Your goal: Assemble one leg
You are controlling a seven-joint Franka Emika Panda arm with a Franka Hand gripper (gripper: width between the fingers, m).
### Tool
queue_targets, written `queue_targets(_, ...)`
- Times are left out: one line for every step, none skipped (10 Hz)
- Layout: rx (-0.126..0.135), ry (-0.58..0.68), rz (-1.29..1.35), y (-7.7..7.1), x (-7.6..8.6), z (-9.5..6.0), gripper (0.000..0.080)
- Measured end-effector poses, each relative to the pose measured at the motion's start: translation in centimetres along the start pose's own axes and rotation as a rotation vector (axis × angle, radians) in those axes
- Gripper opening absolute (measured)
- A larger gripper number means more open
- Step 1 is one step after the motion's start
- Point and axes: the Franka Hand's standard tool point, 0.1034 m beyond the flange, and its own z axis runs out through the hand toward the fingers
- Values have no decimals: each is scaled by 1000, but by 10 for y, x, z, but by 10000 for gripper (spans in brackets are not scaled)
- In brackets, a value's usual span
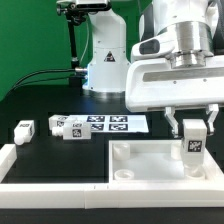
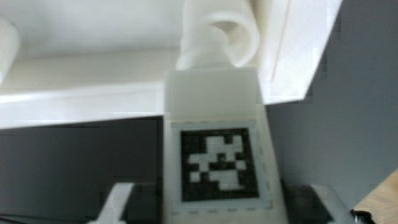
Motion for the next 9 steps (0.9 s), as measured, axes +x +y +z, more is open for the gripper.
queue_targets(3, -2, -3, -3, -2, 1, 287)
queue_targets(7, -4, -6, -6, -4, 1, 287)
queue_targets(7, -9, -8, -7, -7, 3, 287)
queue_targets(5, -9, -10, -6, -9, 5, 287)
queue_targets(4, -10, -12, -6, -12, 7, 287)
queue_targets(4, 4, -15, -5, -14, 10, 287)
queue_targets(5, 33, -17, -5, -13, 11, 287)
queue_targets(5, 47, -17, -5, -12, 11, 287)
queue_targets(4, 47, -17, -5, -12, 11, 287)
